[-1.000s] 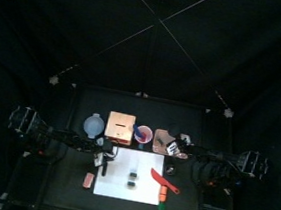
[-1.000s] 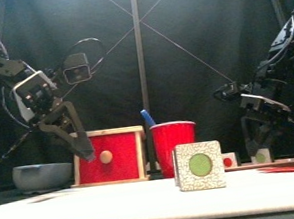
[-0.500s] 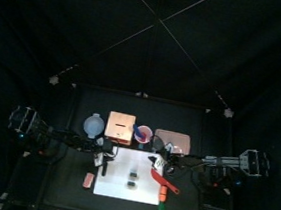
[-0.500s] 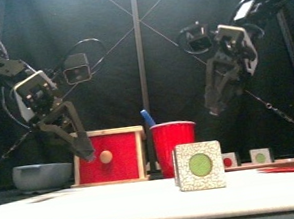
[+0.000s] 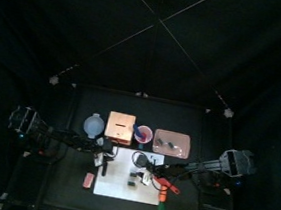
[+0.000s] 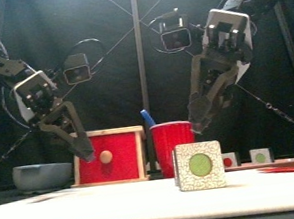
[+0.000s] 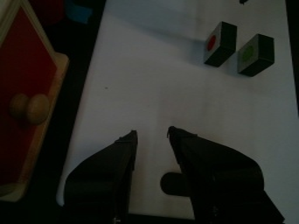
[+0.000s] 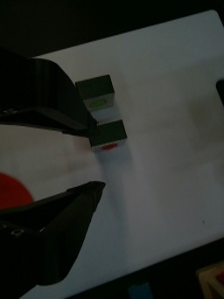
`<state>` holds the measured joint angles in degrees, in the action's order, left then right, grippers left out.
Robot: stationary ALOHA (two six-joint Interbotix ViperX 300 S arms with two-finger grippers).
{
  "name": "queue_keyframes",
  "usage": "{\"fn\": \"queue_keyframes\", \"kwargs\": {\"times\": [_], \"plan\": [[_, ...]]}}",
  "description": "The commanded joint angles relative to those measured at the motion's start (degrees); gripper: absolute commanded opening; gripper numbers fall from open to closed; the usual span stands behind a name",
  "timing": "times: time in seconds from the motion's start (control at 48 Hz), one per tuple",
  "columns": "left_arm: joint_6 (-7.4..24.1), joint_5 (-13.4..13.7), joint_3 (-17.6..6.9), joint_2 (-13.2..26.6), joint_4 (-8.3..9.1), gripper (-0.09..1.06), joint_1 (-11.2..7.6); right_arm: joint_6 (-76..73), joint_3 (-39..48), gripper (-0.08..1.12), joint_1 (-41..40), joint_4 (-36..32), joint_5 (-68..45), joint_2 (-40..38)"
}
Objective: Place sushi on board then cut the sushi with the knife then place the pieces on the plate
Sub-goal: Place the 4 sushi pieces on the plate
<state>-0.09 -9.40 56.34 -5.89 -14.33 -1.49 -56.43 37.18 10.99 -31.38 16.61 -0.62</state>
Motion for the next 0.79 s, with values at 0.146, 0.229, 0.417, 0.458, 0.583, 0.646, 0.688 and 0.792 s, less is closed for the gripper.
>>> {"fn": "queue_keyframes", "kwargs": {"times": [0.146, 0.229, 0.417, 0.458, 0.583, 0.646, 0.688, 0.792], "plan": [[0.09, -0.18, -0.88, -0.26, 0.09, 0.75, 0.09, 0.0, -3.69, 0.81, 1.49, 0.35, -0.53, 1.76], [0.09, -0.18, -0.79, -0.26, 0.09, 0.75, 0.18, 0.0, -4.13, 0.81, 1.49, 0.35, -0.62, 2.64], [0.09, -0.18, -0.62, -0.26, 0.09, 0.75, 0.18, 0.09, -4.57, 0.81, 1.05, 0.26, -0.88, 4.48], [0.09, -0.18, -0.53, -0.26, 0.09, 0.76, 0.18, 0.0, -4.75, 0.81, 1.05, 0.26, -1.14, 4.83], [0.09, -0.18, -0.53, -0.26, 0.09, 0.75, 0.26, 0.0, -5.27, 0.81, 0.97, 0.18, -1.14, 6.42], [0.18, -0.18, -0.53, -0.26, 0.18, 0.75, 0.26, 0.09, -5.54, 0.81, 0.97, 0.09, -1.14, 7.38], [0.18, -0.18, -0.44, -0.26, 0.09, 0.75, 0.26, 0.09, -5.71, 0.8, 0.97, 0.0, -0.79, 8.09], [0.09, -0.18, -0.44, -0.26, 0.09, 0.75, 0.26, 0.09, -5.8, 0.76, 0.88, -0.26, -0.7, 9.23]]}}
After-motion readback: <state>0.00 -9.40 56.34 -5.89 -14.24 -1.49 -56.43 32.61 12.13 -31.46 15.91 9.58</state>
